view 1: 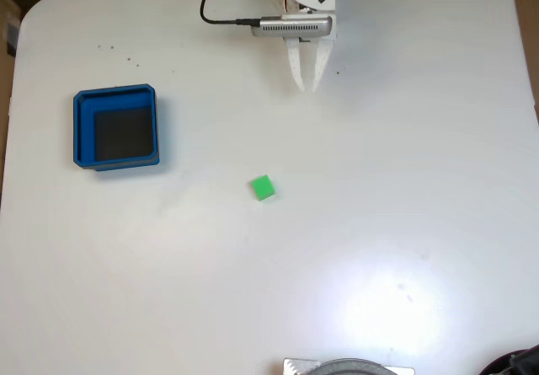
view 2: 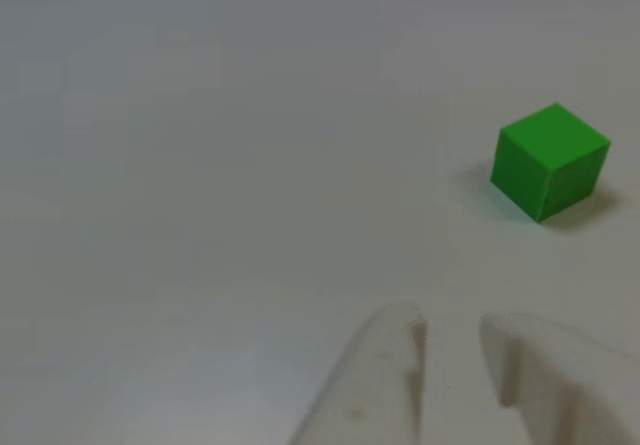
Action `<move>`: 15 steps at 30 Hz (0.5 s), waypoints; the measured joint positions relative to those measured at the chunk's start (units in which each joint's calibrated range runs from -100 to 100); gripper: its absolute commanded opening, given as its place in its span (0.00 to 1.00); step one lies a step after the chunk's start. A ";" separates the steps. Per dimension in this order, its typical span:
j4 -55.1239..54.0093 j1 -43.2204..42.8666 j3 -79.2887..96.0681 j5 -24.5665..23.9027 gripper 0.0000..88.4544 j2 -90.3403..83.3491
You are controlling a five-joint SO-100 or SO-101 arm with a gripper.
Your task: Pick up green cube and drop it in the blue box
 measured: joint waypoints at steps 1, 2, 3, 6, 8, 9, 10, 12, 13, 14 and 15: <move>0.00 0.78 0.00 0.00 0.02 0.00; 0.00 1.56 0.00 0.00 0.02 0.00; 0.00 2.42 0.00 0.00 0.02 0.00; 0.00 4.62 0.00 0.00 0.02 0.00; 0.00 5.97 0.00 0.00 0.02 0.00; 0.00 6.61 0.00 0.00 0.02 0.00; 0.00 7.04 0.00 0.00 0.02 0.00; 0.00 7.39 0.00 0.00 0.02 0.00; 0.00 7.54 0.00 0.00 0.02 0.00; 0.00 7.54 0.00 0.00 0.02 0.00; 0.00 7.54 0.00 0.00 0.02 0.00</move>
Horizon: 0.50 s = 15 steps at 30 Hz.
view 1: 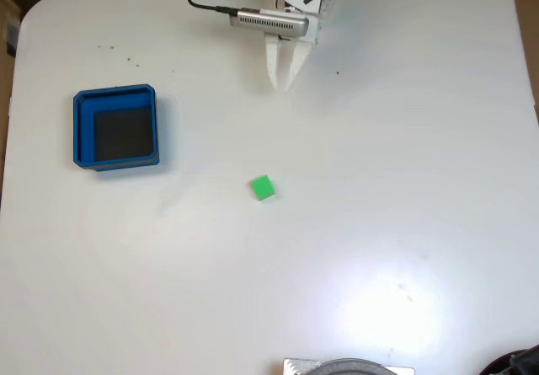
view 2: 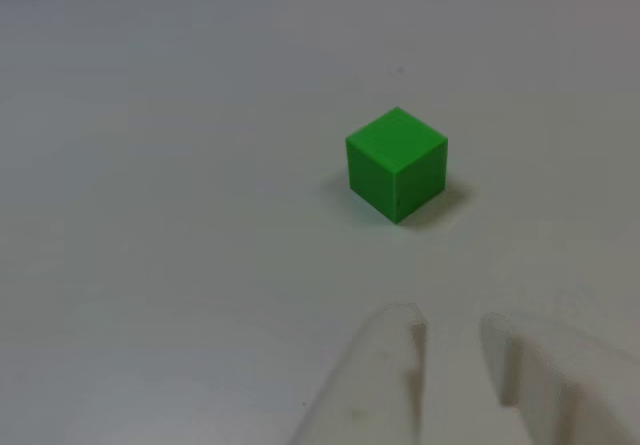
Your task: Pick up green cube and drop it in the blue box
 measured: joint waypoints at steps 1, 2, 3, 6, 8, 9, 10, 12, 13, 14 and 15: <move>0.00 0.00 0.00 0.00 0.02 0.00; 0.00 0.00 0.00 0.00 0.02 0.00; 0.00 0.00 0.00 0.00 0.02 0.00; 0.00 0.00 0.00 0.00 0.02 0.00; 0.00 0.00 0.00 0.00 0.02 0.00; 0.00 0.00 0.00 0.00 0.02 0.00; 0.00 0.00 0.00 0.00 0.02 0.00; 0.00 0.00 0.00 0.00 0.02 0.00; 0.00 0.00 0.00 0.00 0.02 0.00; 0.00 0.00 0.00 0.00 0.02 0.00; 0.00 0.00 -0.18 0.00 0.02 0.00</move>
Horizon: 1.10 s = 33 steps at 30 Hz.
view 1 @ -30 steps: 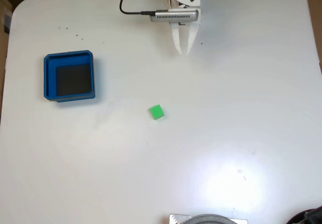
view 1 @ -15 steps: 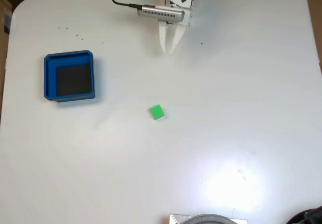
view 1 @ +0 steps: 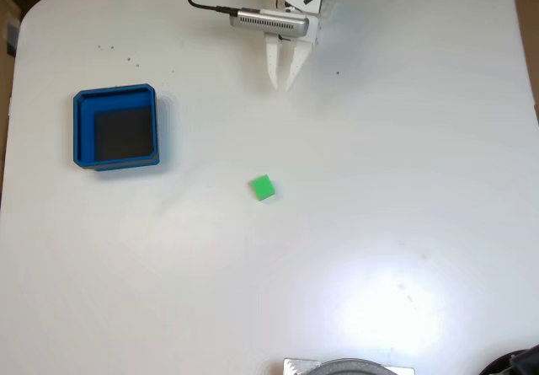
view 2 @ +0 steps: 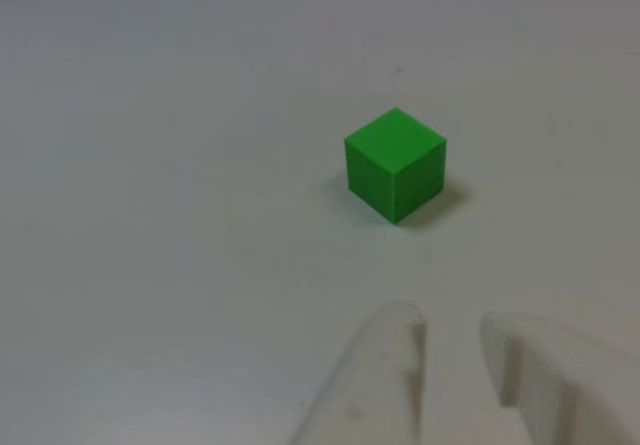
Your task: Pick up green cube and drop it in the blue box
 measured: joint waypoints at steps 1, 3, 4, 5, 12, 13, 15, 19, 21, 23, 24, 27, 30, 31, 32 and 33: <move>-0.17 0.00 -0.09 0.00 0.02 0.00; -0.33 0.00 -0.18 0.00 0.02 0.00; -0.33 0.00 -0.36 0.00 0.02 0.00; -0.33 0.00 -0.54 0.00 0.02 0.00; -0.33 0.00 -3.49 0.00 0.02 0.00; -0.33 0.00 -4.03 0.00 0.02 0.00; -0.33 0.00 -5.10 0.00 0.02 0.00; -0.33 0.00 -7.61 0.00 0.02 0.58; -0.33 0.00 -9.04 0.00 0.02 2.84; -0.33 0.00 -10.11 0.00 0.02 5.68; -0.33 0.00 -10.65 0.00 0.02 7.18; -0.33 0.00 -11.90 0.00 0.02 10.53; -0.33 0.00 -14.41 0.00 0.02 13.70; -0.33 0.00 -15.57 0.00 0.02 14.95; -0.33 0.00 -16.82 0.00 0.02 16.21; -0.33 0.00 -18.08 0.00 0.02 17.54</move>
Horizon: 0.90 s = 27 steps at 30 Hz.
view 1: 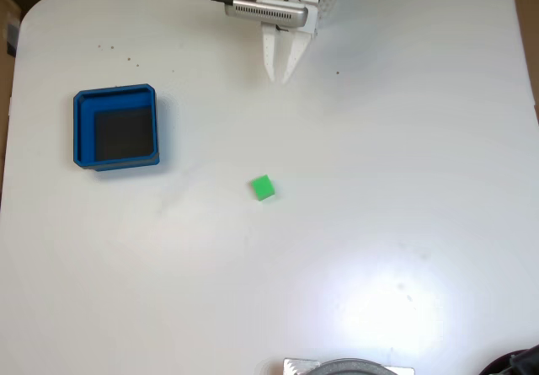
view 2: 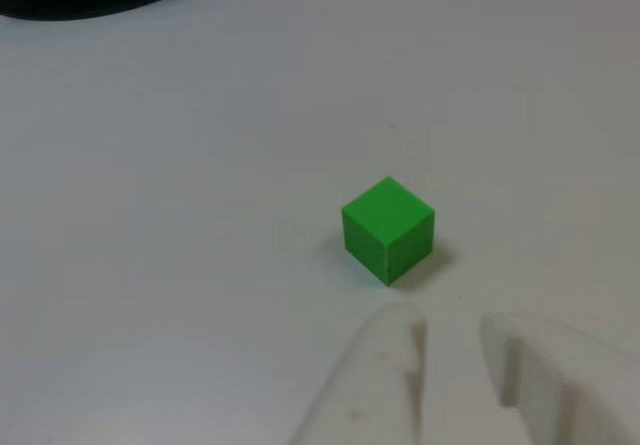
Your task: Pick up green cube and drop it in the blue box
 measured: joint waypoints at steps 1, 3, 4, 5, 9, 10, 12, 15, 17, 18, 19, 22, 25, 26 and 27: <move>0.00 0.00 -1.34 0.00 0.02 1.67; 0.00 0.00 -4.12 0.00 0.02 5.43; 0.00 0.00 -5.73 0.00 0.02 7.35; 0.00 0.00 -7.34 0.00 0.02 9.02; 0.00 0.00 -11.01 0.10 0.02 11.36; 0.00 0.14 -11.36 0.10 0.02 11.61; 0.00 0.50 -11.54 0.10 0.02 11.86; 0.00 0.64 -12.53 0.10 0.02 13.20; 0.00 0.71 -14.50 0.10 0.02 15.29; 0.00 0.71 -15.84 0.10 0.02 16.88; 0.00 0.71 -17.27 0.10 0.02 18.80; 0.00 0.71 -21.48 0.10 0.02 25.40; 0.00 0.71 -25.50 0.10 0.02 32.33; 0.00 0.71 -26.85 0.10 0.02 34.50; 0.00 0.71 -28.28 0.10 0.02 36.51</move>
